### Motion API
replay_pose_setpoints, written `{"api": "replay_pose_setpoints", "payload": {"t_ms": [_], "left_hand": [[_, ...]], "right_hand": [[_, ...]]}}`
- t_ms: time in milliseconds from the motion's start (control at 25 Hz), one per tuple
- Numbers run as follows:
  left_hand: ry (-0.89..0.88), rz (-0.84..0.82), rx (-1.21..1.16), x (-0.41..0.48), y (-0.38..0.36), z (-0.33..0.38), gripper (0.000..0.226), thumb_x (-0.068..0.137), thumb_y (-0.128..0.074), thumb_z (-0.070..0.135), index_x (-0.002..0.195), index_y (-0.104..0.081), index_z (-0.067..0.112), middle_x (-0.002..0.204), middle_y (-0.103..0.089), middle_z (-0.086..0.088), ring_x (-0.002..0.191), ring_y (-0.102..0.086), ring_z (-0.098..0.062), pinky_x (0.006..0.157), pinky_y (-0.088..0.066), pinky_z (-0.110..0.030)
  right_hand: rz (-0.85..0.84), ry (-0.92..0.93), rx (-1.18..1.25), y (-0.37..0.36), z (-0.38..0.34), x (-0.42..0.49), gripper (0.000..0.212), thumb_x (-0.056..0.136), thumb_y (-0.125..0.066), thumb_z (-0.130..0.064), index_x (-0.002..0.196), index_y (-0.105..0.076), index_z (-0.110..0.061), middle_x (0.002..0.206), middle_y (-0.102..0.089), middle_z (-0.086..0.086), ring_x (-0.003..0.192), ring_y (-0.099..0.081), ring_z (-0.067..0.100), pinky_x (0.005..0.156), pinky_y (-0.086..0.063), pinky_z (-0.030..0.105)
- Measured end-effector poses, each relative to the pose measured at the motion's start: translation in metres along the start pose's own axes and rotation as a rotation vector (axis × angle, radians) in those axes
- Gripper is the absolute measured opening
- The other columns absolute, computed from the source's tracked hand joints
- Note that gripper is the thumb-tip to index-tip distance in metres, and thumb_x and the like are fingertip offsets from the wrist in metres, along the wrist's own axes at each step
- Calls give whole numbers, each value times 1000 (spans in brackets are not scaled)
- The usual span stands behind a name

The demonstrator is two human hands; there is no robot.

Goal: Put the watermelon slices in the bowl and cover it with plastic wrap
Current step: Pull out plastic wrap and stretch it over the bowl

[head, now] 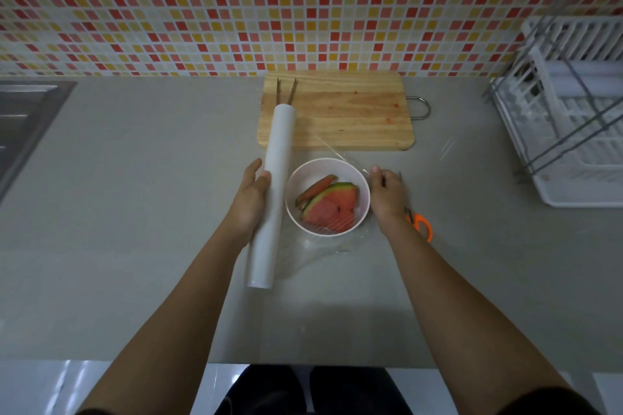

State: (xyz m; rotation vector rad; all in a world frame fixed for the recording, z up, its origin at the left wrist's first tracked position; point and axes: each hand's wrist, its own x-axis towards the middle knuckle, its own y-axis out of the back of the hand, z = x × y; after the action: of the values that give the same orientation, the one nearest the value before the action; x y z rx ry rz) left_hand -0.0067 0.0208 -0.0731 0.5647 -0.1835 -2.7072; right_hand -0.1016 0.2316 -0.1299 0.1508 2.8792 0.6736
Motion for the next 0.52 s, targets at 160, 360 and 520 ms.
{"api": "replay_pose_setpoints", "payload": {"t_ms": [160,360,520], "left_hand": [[-103,9,81,4,1,-9,43,101,-30,33,143,-36,28,130,-44,9,114,-49,-10,90,-37,-26],[-108,1,112,8,1,-14,45,99,-27,39,143,-33,31,128,-44,11,115,-48,-13,95,-37,-31],[-110,-5,111,7,0,-14,45,100,-26,39,144,-31,30,131,-44,8,118,-47,-15,97,-37,-33]], "right_hand": [[-26,-60,223,-6,0,-5,14,91,-52,-25,94,-53,-10,84,-58,6,82,-58,23,63,-40,25],[-10,38,368,-5,-1,-11,13,89,-56,-15,102,-52,-14,88,-63,5,77,-59,10,70,-46,19],[10,-136,438,-8,-2,-10,51,96,-23,-47,87,-62,-16,87,-70,11,78,-66,16,75,-52,29]]}}
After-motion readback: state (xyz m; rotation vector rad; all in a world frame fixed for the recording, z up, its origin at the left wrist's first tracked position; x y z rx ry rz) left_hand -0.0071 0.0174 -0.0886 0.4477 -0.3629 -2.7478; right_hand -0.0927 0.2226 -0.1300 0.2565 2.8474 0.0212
